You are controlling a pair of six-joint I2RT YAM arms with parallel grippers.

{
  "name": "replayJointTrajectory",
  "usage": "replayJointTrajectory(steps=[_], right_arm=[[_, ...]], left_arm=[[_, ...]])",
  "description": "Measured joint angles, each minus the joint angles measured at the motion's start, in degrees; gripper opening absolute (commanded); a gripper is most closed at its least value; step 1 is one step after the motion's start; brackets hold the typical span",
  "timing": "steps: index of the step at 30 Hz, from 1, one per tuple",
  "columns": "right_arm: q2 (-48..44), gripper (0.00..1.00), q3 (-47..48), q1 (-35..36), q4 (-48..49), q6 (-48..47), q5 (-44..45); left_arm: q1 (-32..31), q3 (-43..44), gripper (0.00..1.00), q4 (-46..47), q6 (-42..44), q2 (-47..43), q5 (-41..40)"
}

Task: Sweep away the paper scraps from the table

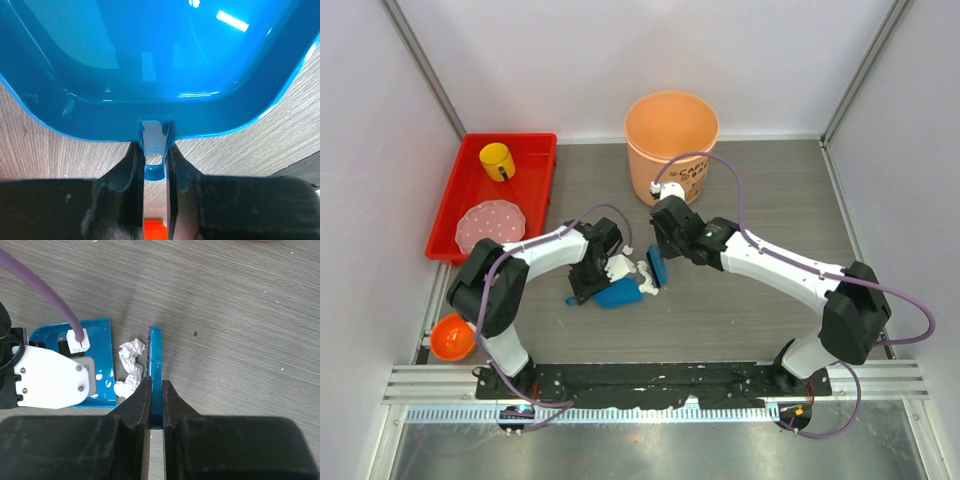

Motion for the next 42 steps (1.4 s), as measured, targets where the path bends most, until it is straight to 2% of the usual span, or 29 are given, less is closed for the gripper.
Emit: replayJointTrajectory(steps=[10, 15, 20, 26, 33, 39, 42], right_arm=[[-4.9, 0.01, -0.3, 0.0, -0.6, 0.9, 5.4], [-3.5, 0.01, -1.5, 0.2, -0.4, 1.9, 6.1], [-0.7, 0.01, -2.5, 1.7, 1.5, 2.2, 2.6], [-3.0, 0.01, -5.8, 2.2, 11.1, 2.3, -4.7], [-4.8, 0.01, -7.0, 1.9, 12.0, 1.8, -4.5], [-9.7, 0.01, -6.4, 2.4, 7.6, 1.1, 1.4], [-14.2, 0.01, -4.4, 2.6, 3.8, -0.3, 6.6]], left_arm=[[-0.9, 2.6, 0.0, -1.2, 0.0, 2.1, 1.8], [-2.6, 3.5, 0.0, -1.7, -0.2, 3.0, 1.9], [-3.1, 4.5, 0.0, -2.7, -0.2, 3.9, 2.3], [-3.0, 6.1, 0.0, -2.7, -0.7, 5.2, 3.3], [-2.8, 5.9, 0.0, 0.0, -3.2, 4.9, 3.5], [0.7, 5.2, 0.0, 4.3, -5.0, 1.3, 7.1], [6.9, 6.6, 0.0, 4.3, -5.6, -0.7, 9.6]])
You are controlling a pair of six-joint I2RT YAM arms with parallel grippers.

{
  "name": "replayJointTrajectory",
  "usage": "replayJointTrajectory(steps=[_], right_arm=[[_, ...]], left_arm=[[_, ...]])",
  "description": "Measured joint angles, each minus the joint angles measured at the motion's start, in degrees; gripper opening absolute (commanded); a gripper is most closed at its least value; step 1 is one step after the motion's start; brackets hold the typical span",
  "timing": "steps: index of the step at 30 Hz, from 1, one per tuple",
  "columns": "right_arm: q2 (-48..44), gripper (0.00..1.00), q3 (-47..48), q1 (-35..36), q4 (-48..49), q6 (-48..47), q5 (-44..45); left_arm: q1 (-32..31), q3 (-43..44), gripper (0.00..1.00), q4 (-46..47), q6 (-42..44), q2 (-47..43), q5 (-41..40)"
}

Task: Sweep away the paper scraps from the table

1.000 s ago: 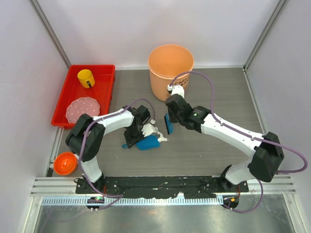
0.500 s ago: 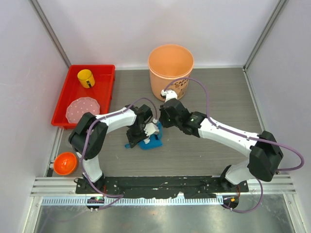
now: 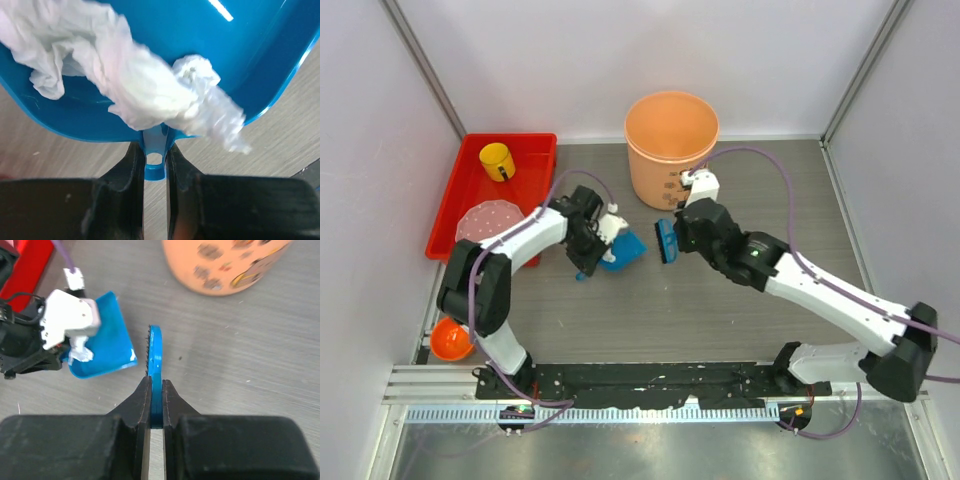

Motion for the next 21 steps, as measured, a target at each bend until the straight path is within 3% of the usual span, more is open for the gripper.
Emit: replayJointTrajectory(steps=[6, 11, 15, 21], right_arm=[[-10.1, 0.01, 1.4, -0.1, -3.4, -2.8, 9.1], [-12.4, 0.01, 1.4, -0.5, -5.6, -4.2, 13.0], [-12.4, 0.01, 0.3, -1.0, -7.1, -4.9, 13.6], [-12.4, 0.01, -0.9, -1.4, -7.6, -5.1, 13.7]], left_arm=[[6.8, 7.0, 0.0, -0.7, -0.8, -1.7, 0.5], [8.2, 19.4, 0.0, -2.0, -1.7, -1.6, -3.7], [8.5, 39.9, 0.0, -5.3, -3.4, 3.1, -5.8], [7.7, 79.0, 0.0, -10.9, -6.7, 20.6, -8.1]])
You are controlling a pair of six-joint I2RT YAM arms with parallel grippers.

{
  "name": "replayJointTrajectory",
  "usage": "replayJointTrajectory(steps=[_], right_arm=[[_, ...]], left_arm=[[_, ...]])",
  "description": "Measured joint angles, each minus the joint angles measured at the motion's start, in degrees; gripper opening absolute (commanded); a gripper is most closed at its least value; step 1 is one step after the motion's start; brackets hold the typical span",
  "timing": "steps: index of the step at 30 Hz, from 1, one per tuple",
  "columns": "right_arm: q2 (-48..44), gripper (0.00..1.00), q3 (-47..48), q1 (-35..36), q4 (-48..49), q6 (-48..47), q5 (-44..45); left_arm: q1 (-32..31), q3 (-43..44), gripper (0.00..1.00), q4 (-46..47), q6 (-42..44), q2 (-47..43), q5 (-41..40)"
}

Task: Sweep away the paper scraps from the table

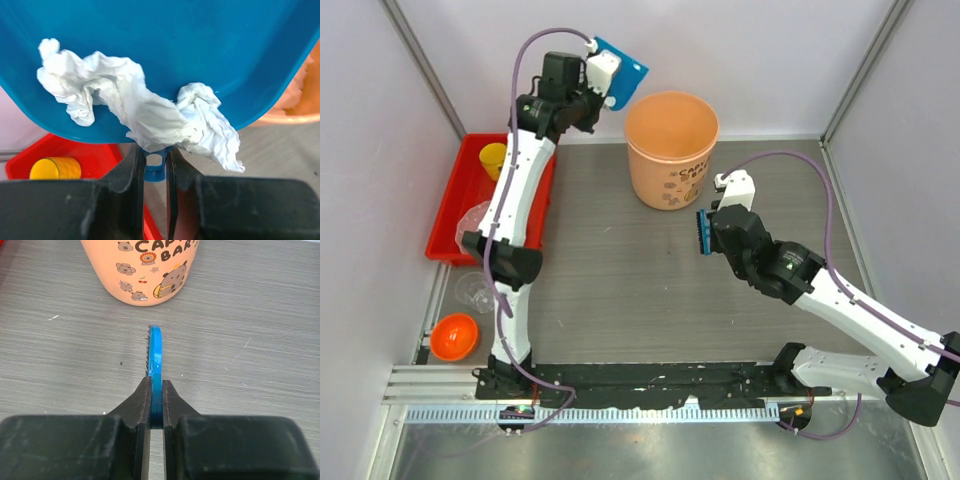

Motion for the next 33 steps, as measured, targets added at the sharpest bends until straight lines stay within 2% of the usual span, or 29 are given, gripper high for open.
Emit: replayJointTrajectory(steps=[2, 10, 13, 18, 24, 30, 33], right_arm=[[0.0, 0.01, -0.7, 0.0, -0.1, 0.0, 0.0], [-2.0, 0.01, -2.5, -0.1, -2.4, 1.5, -0.6], [-4.2, 0.01, -3.2, -0.1, -2.8, 2.0, -0.7], [-7.4, 0.01, -3.4, -0.1, -2.9, 2.9, -0.9], [-7.5, 0.01, -3.4, -0.1, -3.1, 3.2, -1.5], [-6.8, 0.01, -3.4, -0.1, -3.1, 3.2, -2.6], [-6.8, 0.01, -3.4, -0.1, -3.1, 3.2, -3.1]], left_arm=[[-1.6, 5.9, 0.0, 0.6, 0.4, 3.9, -3.8], [-14.4, 8.3, 0.0, 5.9, 13.9, 15.5, -25.2], [-16.3, 3.3, 0.0, 12.5, 22.8, 15.5, -33.6], [-16.4, -6.6, 0.0, 30.0, 41.1, 13.4, -44.9], [-16.8, -12.0, 0.01, 50.0, 59.9, 11.1, -51.1], [-18.1, -23.2, 0.0, 76.0, 80.6, 6.4, -50.7], [-18.5, -22.9, 0.0, 78.6, 83.5, 6.5, -50.9]])
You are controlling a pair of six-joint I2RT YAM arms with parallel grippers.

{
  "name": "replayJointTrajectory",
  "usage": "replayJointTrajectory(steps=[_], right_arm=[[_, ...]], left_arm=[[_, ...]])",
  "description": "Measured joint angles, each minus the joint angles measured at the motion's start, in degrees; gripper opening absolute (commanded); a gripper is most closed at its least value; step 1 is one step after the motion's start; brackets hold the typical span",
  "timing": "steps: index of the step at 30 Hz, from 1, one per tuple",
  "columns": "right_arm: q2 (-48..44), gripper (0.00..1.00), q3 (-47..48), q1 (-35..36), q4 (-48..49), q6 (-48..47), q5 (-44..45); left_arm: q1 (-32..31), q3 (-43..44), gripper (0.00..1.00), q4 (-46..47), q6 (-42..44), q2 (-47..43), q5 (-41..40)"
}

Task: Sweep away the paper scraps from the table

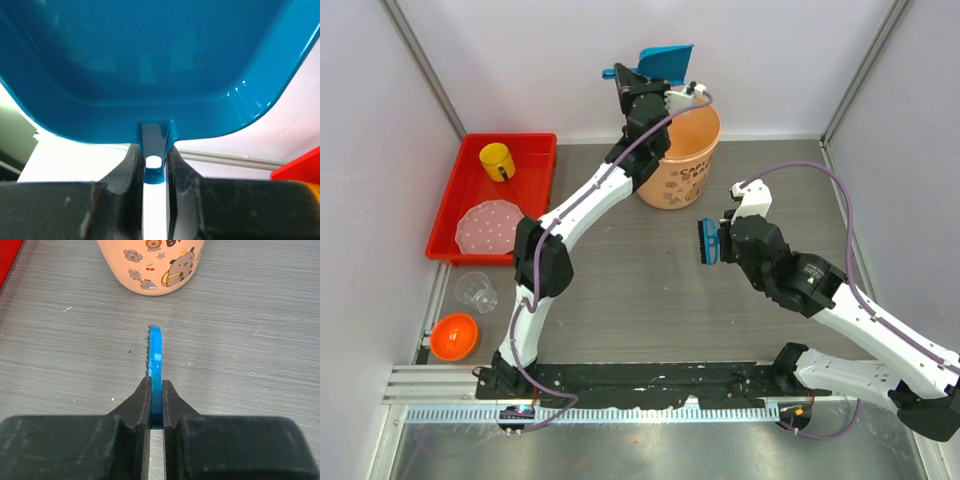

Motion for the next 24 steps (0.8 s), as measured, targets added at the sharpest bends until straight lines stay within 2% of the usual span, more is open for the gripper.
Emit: replayJointTrajectory(steps=[3, 5, 7, 9, 12, 16, 20, 24], right_arm=[[0.0, 0.01, 0.0, 0.0, 0.0, 0.0, -0.7], [-0.5, 0.01, 0.0, 0.0, -0.1, 0.0, -1.6], [-1.4, 0.01, 0.0, 0.0, -0.1, -0.3, -2.4], [-2.4, 0.01, -0.2, 0.0, 0.3, -0.9, -3.1], [-3.1, 0.01, -0.5, 0.0, 1.6, -2.8, -4.8], [-0.5, 0.01, -0.5, 0.0, 3.4, -6.0, -7.3], [1.7, 0.01, -0.4, 0.1, 4.9, -9.0, -8.7], [1.9, 0.01, -0.4, 0.2, 7.6, -10.9, -10.4]], left_arm=[[0.1, 7.6, 0.0, -12.1, -10.1, 0.1, -0.9], [0.5, 14.5, 0.0, -26.3, -21.8, -1.4, 0.6], [1.1, 13.4, 0.0, -38.4, -32.0, -7.3, 3.4], [1.7, 5.8, 0.0, -48.2, -40.9, -17.7, 6.2], [2.6, -10.2, 0.0, -59.4, -52.1, -36.1, 10.4], [5.0, -26.7, 0.0, -70.6, -63.1, -50.6, 18.7], [6.7, -41.1, 0.0, -78.6, -70.4, -53.5, 29.2], [6.7, -55.4, 0.0, -81.3, -74.5, -46.7, 38.4]])
